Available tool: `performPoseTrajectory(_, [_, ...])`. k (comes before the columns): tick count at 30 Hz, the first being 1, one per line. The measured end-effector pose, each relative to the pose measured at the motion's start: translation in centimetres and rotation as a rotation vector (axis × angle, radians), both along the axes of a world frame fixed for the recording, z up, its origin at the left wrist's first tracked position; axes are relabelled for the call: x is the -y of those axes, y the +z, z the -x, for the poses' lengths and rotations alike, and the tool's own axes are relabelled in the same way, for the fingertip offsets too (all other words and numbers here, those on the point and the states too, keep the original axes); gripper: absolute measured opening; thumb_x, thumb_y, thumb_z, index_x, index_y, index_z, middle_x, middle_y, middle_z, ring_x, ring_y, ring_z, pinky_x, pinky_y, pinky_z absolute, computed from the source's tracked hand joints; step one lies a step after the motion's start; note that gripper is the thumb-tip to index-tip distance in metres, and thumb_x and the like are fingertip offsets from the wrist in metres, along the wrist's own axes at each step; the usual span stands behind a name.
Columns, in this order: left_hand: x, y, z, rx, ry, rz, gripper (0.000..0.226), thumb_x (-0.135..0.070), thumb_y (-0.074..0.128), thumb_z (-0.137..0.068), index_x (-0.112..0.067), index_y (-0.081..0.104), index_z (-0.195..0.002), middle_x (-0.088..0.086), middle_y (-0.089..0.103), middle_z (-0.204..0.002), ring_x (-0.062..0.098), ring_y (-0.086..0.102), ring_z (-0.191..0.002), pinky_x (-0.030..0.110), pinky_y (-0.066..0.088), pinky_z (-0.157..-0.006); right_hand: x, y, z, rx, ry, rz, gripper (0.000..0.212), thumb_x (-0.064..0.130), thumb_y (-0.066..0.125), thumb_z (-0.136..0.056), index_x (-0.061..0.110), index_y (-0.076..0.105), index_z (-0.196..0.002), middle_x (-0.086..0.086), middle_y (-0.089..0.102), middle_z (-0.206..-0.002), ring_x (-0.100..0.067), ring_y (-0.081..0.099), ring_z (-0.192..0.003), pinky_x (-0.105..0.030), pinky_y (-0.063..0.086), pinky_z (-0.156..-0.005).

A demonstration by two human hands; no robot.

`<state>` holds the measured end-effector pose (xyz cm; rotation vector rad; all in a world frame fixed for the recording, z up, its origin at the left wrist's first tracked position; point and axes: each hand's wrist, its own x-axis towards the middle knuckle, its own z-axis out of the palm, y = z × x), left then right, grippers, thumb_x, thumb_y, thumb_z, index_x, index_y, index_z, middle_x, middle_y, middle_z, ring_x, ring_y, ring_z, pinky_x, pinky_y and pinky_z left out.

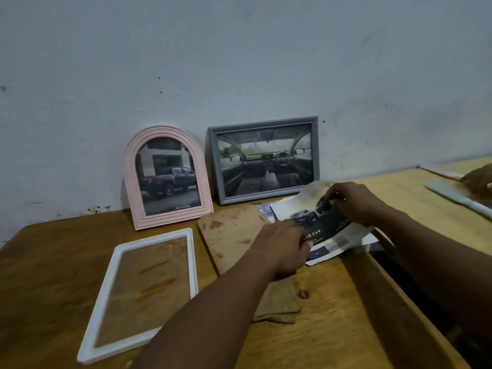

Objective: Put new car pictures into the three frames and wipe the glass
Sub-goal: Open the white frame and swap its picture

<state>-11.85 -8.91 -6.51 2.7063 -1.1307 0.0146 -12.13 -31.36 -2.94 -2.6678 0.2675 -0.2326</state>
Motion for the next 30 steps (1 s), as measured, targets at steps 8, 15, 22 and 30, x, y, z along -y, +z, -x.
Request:
performPoseTrajectory(8, [-0.2, -0.5, 0.0, -0.044, 0.012, 0.106, 0.038, -0.044, 0.046, -0.103, -0.022, 0.063, -0.129, 0.000, 0.059, -0.131, 0.024, 0.054, -0.117, 0.046, 0.048, -0.096, -0.9, -2.1, 0.0, -0.206, -0.031, 0.184, 0.032, 0.041, 0.070, -0.087, 0.030, 0.067, -0.117, -0.004, 0.066, -0.117, -0.027, 0.060, -0.102, -0.042, 0.053, -0.087])
performPoseTrajectory(15, [-4.6, 2.6, 1.0, -0.008, 0.078, 0.167, 0.039, -0.041, 0.050, -0.102, -0.024, 0.060, -0.135, 0.002, 0.058, -0.136, 0.023, 0.054, -0.122, 0.045, 0.048, -0.097, -6.8, 1.3, 1.3, -0.101, 0.052, 0.148, 0.044, 0.040, 0.071, -0.088, 0.024, 0.061, -0.127, -0.006, 0.060, -0.131, -0.022, 0.060, -0.104, -0.038, 0.053, -0.085])
performPoseTrajectory(22, [-17.4, 5.0, 2.6, 0.036, 0.317, 0.178, 0.042, -0.039, 0.056, -0.098, -0.027, 0.057, -0.138, 0.000, 0.058, -0.137, 0.023, 0.054, -0.125, 0.044, 0.048, -0.102, -20.8, 5.4, 1.1, 0.001, 0.351, 0.056, 0.038, 0.028, 0.067, -0.093, 0.017, 0.060, -0.128, -0.008, 0.062, -0.131, -0.024, 0.059, -0.116, -0.038, 0.050, -0.093])
performPoseTrajectory(30, [-38.3, 4.1, 8.1, 0.007, 0.763, 0.280, 0.042, -0.038, 0.059, -0.100, -0.030, 0.053, -0.141, -0.003, 0.057, -0.142, 0.019, 0.057, -0.121, 0.037, 0.050, -0.100, -41.4, 3.1, 2.1, -0.055, 0.699, -0.084, 0.037, 0.028, 0.066, -0.093, 0.021, 0.059, -0.128, -0.003, 0.062, -0.128, -0.020, 0.060, -0.109, -0.035, 0.054, -0.089])
